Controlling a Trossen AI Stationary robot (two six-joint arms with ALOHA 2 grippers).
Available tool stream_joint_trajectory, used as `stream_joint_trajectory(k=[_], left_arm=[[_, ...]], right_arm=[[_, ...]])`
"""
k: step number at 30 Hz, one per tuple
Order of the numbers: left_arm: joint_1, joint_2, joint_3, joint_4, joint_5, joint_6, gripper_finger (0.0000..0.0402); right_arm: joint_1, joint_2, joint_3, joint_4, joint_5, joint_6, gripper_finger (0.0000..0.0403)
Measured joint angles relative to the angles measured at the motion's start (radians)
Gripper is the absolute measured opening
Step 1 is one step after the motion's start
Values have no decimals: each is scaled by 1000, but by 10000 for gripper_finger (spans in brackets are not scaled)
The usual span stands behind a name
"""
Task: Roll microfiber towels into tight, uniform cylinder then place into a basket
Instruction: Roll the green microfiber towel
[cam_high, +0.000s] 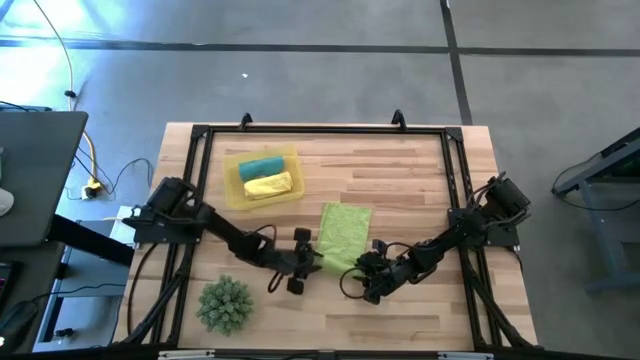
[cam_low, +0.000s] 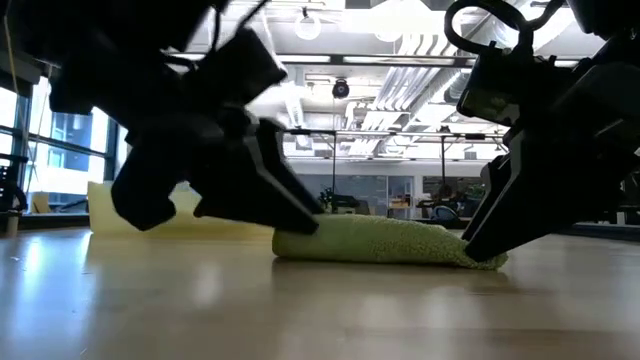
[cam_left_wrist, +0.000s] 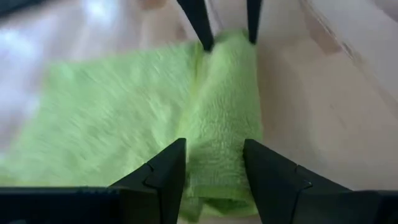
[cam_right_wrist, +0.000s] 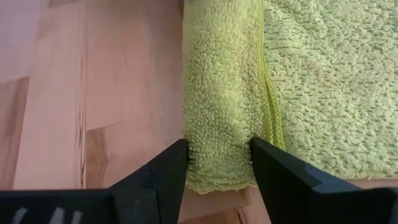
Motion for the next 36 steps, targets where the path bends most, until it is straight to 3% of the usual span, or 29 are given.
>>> stream_joint_trajectory(k=[5, 18, 23, 28, 31, 36], left_arm=[[39, -2, 3, -103, 129, -68, 152], [50, -2, 3, -113, 163, -399, 128], [49, -2, 2, -119, 146, -438, 92], [49, -2, 2, -131, 142, -411, 61], [49, -3, 1, -131, 144, -477, 45], [64, -3, 0, -100, 286, -648, 14]], right_arm=[[0, 0, 0, 0, 0, 0, 174], [2, 0, 0, -2, 0, -80, 170], [2, -1, 1, -15, 5, -76, 127], [2, -2, 2, -43, 16, -76, 57], [2, -2, 2, -44, 14, -75, 15], [-7, -5, 3, -24, -72, 5, 12]])
